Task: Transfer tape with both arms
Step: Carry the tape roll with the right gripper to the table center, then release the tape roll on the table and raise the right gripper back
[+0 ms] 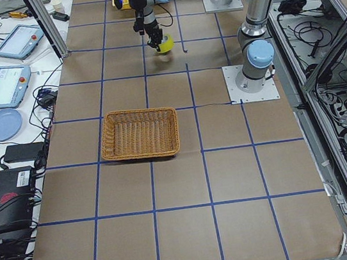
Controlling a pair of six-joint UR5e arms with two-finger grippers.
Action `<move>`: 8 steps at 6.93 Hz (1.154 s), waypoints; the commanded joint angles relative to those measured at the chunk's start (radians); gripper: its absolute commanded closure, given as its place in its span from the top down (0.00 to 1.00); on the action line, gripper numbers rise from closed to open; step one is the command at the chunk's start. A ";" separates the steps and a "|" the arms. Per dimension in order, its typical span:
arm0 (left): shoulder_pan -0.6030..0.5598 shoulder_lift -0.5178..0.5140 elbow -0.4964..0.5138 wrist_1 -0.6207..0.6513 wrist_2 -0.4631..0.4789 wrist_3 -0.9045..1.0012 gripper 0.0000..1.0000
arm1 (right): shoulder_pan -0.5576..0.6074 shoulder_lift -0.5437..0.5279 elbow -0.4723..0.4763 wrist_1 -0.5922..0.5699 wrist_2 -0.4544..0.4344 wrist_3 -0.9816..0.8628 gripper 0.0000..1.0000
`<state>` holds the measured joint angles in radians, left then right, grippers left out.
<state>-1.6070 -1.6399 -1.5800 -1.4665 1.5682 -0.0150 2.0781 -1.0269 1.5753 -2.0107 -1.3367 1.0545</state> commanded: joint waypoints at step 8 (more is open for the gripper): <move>-0.023 0.023 -0.100 0.006 -0.017 -0.007 1.00 | -0.481 -0.395 -0.004 0.370 -0.271 -0.872 1.00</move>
<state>-1.6218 -1.6185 -1.6562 -1.4612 1.5531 -0.0241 1.6655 -1.3716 1.5720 -1.6905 -1.5713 0.3333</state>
